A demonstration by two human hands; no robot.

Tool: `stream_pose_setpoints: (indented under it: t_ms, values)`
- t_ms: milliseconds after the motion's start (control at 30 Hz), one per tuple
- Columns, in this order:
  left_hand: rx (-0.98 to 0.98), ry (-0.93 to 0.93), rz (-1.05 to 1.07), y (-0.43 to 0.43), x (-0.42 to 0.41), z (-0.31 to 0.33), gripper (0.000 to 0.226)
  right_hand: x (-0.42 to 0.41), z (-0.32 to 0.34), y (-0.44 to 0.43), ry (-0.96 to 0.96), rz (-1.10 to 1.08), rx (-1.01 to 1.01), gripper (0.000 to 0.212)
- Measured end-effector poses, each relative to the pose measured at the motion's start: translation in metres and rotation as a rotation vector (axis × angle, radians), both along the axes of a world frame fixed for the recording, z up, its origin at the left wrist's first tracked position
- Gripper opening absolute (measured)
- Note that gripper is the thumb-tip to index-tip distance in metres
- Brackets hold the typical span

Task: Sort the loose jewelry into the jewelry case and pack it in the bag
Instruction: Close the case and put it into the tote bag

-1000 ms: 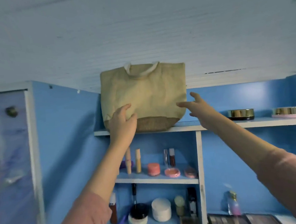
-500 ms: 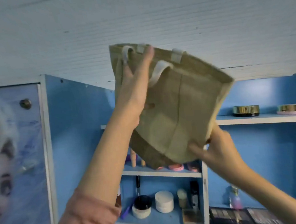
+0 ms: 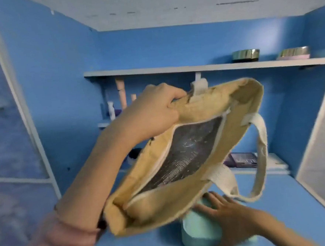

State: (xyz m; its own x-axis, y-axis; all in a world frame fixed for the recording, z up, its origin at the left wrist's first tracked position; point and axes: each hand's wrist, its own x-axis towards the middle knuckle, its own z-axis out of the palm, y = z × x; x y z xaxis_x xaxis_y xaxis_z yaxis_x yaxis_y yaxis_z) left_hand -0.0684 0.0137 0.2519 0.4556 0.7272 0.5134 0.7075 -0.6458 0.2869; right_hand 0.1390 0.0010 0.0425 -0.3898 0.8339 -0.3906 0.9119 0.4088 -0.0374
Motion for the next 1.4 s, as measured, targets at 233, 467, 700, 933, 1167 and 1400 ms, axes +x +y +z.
stream_pose_setpoints:
  t_ms: [233,467,700,933,1167,1400]
  values:
    - [0.07,0.062,-0.016,0.017,0.02,-0.018,0.026,0.017,-0.006,-0.017,-0.02,-0.223,0.271,0.105]
    - [0.069,0.165,-0.069,0.017,0.034,-0.027,0.038,0.087,-0.013,-0.021,-0.071,-0.758,0.2,0.106]
    - [0.042,0.279,-0.087,0.021,0.047,-0.049,0.047,0.11,0.016,-0.026,0.27,-0.93,0.491,0.075]
    - [0.013,0.321,-0.13,0.021,0.055,-0.051,0.045,-0.003,0.114,-0.036,0.677,0.02,0.861,0.012]
    - [0.062,0.255,-0.028,0.02,0.043,-0.045,0.062,-0.062,0.039,0.033,-0.114,0.052,-0.155,0.048]
    - [0.128,0.148,0.025,0.014,0.03,-0.019,0.063,-0.065,0.022,0.012,-0.122,0.018,-0.308,0.052]
